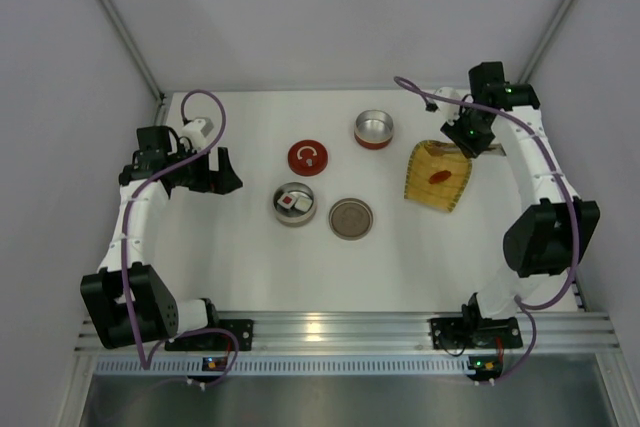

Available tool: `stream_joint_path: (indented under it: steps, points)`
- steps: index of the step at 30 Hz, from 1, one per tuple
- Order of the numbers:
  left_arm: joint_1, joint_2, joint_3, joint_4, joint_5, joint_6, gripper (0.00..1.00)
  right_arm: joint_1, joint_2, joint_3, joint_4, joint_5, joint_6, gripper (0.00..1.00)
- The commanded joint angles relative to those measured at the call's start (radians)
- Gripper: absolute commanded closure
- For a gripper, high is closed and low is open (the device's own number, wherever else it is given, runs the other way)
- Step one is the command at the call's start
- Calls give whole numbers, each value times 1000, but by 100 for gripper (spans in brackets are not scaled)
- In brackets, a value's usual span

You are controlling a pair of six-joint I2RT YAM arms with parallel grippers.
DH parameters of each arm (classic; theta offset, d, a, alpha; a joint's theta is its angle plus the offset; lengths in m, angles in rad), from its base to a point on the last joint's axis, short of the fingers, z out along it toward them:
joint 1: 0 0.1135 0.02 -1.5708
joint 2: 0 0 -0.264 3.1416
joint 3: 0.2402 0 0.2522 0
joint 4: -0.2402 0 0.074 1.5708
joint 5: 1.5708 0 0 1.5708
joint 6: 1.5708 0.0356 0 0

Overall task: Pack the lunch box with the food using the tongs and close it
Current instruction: Pick up the fake food from the plate, then place the fake food in the packing box.

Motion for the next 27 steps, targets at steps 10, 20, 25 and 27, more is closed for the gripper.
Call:
stream_joint_path:
  steps: [10, 20, 25, 27]
  points:
    - [6, 15, 44, 19, 43, -20, 2, 100, 72, 213, 58, -100, 147, 100]
    - [6, 15, 39, 22, 29, -12, 2, 195, 208, 332, 204, -95, 255, 100]
    - [6, 23, 27, 31, 34, -18, 2, 239, 249, 344, 255, -78, 279, 100]
    - [6, 24, 27, 36, 37, -26, 2, 256, 263, 344, 281, -55, 282, 100]
